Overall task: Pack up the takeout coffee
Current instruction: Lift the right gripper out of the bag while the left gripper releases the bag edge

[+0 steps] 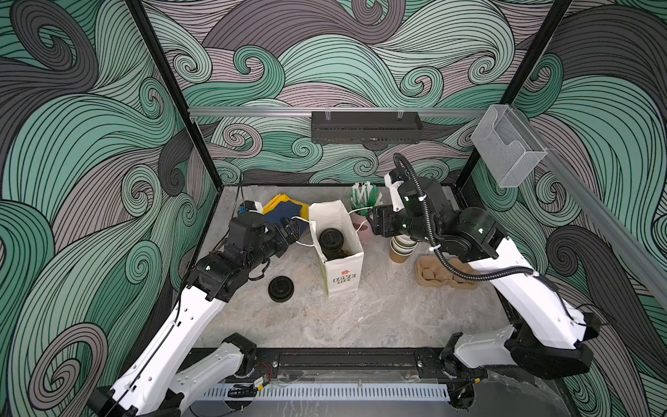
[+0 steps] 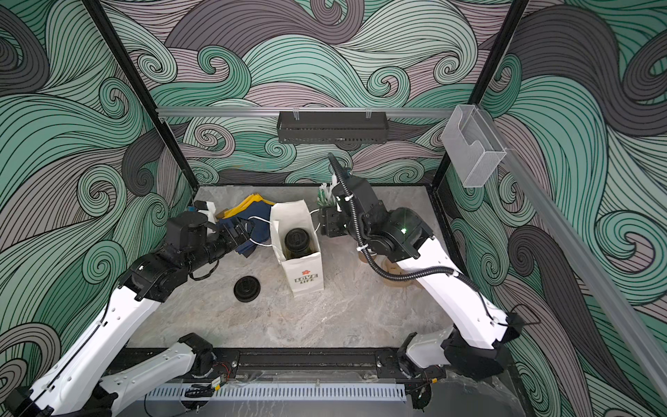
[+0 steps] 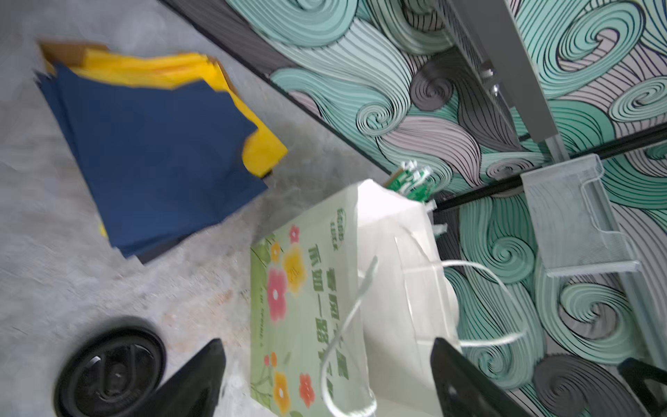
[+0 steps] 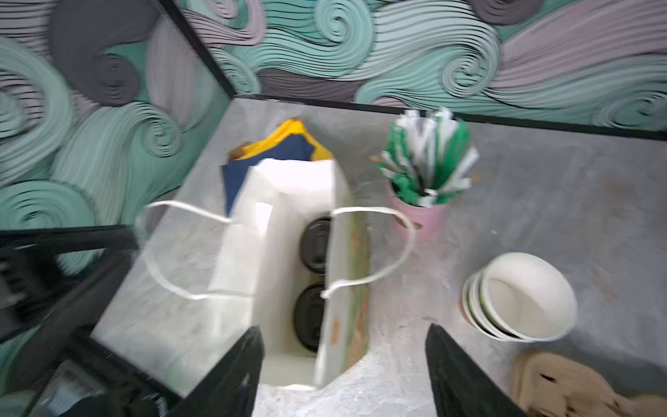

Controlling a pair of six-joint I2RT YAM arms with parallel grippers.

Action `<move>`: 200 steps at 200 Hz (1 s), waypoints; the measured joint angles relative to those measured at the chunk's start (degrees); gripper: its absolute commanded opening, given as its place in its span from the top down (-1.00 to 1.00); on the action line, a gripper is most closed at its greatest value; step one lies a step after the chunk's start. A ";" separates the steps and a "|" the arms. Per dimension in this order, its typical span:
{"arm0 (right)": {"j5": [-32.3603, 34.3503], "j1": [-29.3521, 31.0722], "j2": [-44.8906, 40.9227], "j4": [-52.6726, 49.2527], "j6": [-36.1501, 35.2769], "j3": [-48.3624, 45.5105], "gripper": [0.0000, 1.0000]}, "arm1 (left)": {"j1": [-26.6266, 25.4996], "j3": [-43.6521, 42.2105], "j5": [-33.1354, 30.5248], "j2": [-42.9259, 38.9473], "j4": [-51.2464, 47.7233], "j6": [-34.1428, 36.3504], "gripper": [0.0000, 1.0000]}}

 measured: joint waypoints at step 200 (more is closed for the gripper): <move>-19.39 -24.15 31.39 16.68 -14.12 10.73 0.21 | 4.74 9.90 -15.47 26.88 29.09 28.13 -0.81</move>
